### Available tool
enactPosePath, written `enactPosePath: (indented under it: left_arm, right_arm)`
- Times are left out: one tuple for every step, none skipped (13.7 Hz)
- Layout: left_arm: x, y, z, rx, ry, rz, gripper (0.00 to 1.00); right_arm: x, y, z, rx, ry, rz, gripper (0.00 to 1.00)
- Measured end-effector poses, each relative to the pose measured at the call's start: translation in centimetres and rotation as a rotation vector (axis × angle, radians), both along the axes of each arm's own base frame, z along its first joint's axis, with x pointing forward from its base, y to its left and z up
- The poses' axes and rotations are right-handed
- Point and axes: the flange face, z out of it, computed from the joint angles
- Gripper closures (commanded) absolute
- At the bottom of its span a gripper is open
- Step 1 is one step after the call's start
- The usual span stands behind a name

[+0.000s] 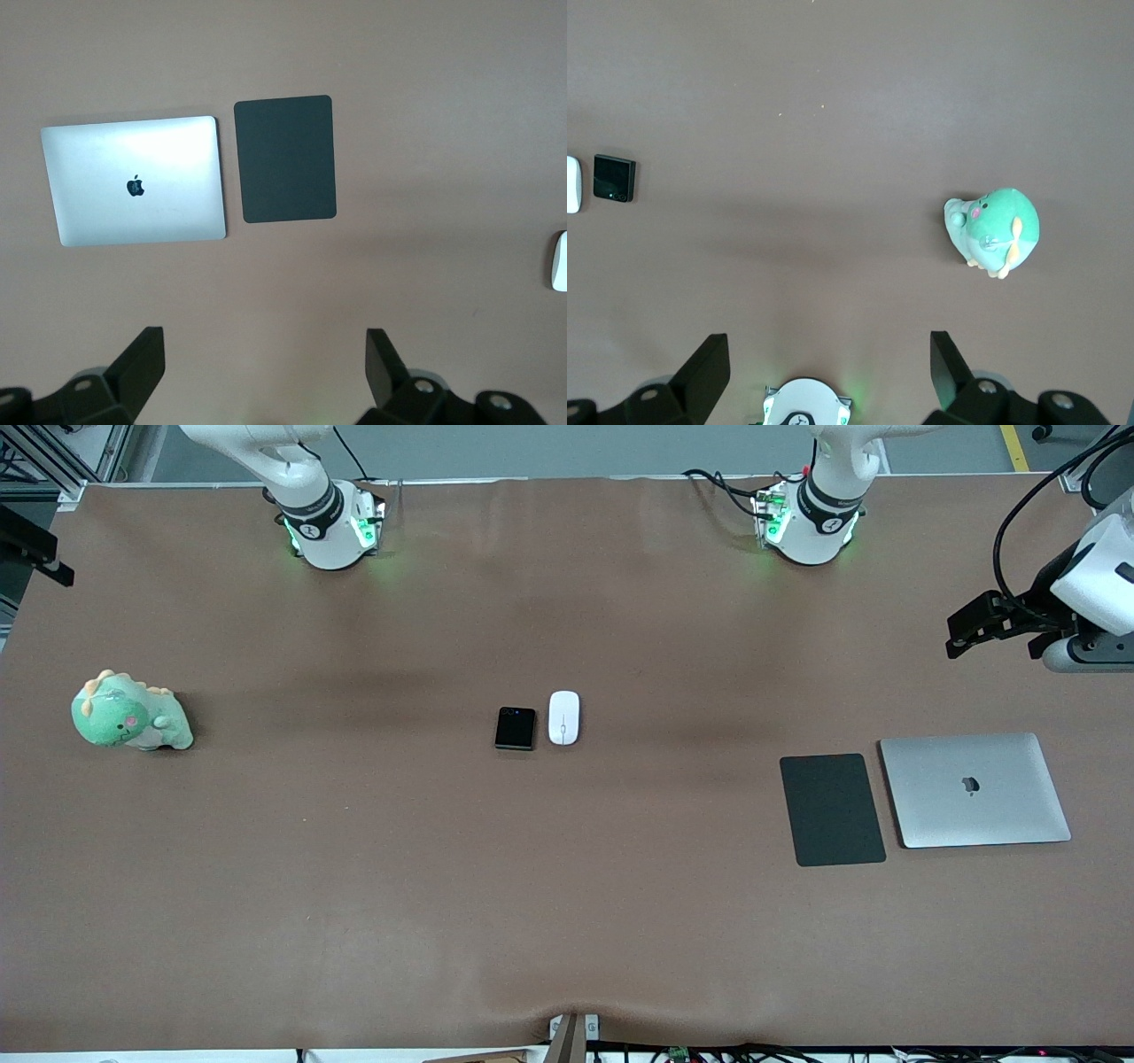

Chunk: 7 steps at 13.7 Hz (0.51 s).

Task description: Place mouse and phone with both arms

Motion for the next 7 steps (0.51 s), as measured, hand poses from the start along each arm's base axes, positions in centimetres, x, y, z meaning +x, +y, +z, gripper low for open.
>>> enactPosePath:
  left_arm:
    - [0.0,-0.01,0.0,0.0,0.0,0.0,0.0]
    - [-0.01,-0.06,-0.01,0.0,0.001,-0.001,0.0]
    - [-0.02,-0.1,-0.01,0.0,0.001,-0.002,0.0]
    - [-0.02,-0.1,-0.01,0.0,0.001,-0.002,0.0]
    - [-0.02,-0.1,-0.01,0.0,0.001,-0.002,0.0]
    - [-0.02,-0.09,-0.01,0.0,0.001,-0.002,0.0]
    - [-0.02,-0.09,-0.01,0.0,0.001,-0.002,0.0]
  right_arm:
    - [-0.35,0.04,0.08,0.002,-0.001,0.001,0.0]
    - [-0.52,0.1,0.04,0.002,0.001,0.003,0.0]
    - [-0.53,0.12,-0.07,0.002,0.004,0.003,0.0]
    - [-0.5,0.1,-0.2,0.0,0.005,0.003,0.0]
    - [-0.48,0.1,-0.22,-0.001,0.005,0.003,0.0]
    - [-0.46,0.1,-0.2,-0.002,0.003,0.003,0.0]
    - [-0.42,0.11,-0.18,-0.003,0.0,0.003,0.0]
